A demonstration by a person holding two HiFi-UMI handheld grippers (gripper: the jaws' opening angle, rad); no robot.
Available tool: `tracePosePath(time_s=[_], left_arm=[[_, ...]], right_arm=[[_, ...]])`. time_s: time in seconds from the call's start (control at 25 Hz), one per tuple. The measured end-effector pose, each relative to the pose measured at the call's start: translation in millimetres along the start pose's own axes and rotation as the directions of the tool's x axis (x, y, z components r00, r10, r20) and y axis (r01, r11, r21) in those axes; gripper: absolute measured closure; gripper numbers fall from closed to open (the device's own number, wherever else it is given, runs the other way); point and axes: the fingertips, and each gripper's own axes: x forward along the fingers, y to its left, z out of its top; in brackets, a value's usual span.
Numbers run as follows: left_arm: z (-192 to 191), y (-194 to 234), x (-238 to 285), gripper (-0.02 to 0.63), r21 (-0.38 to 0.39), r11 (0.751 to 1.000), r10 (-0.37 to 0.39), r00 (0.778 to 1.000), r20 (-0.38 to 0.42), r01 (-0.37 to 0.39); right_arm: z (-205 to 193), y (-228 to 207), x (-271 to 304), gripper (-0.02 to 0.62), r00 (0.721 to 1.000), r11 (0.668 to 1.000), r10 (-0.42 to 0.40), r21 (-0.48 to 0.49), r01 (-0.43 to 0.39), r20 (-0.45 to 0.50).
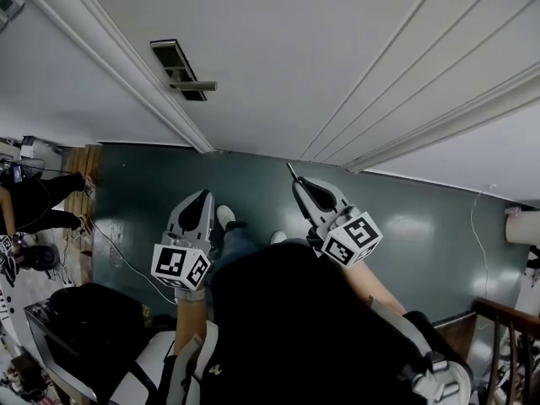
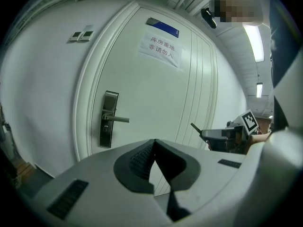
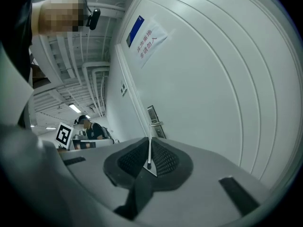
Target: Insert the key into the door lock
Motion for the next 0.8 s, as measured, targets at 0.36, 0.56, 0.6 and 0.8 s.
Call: tracePosePath(time_s=[0.36, 0.56, 0.6, 0.8], left_arm=[[11, 71, 26, 0.598, -0.025, 0.998, -0.064, 0.998, -0.020, 0.064], [15, 121, 29, 0.598, -0.042, 0.995, -0.091, 0.995, -0.036, 0.089], [15, 132, 29, 0.598, -0.047, 0.994, -0.096, 0.995, -0.038, 0.095], [18, 177, 25, 0.598, -0.053, 0.990, -0.137, 0.990, -0.044, 0.134]], right_arm=[[4, 3, 68, 0.561, 0.999, 0.996, -0.036, 0.076, 0.036, -0.002], [3, 14, 118, 0.561, 0.998, 0.993, -0.060, 0.103, 0.060, -0.010], [2, 18, 130, 0.561, 0.998, 0.992, -0.062, 0.108, 0.063, -0.015], [-7, 39, 179, 0.561, 0.998, 0.990, -0.055, 0.129, 0.059, -0.031]])
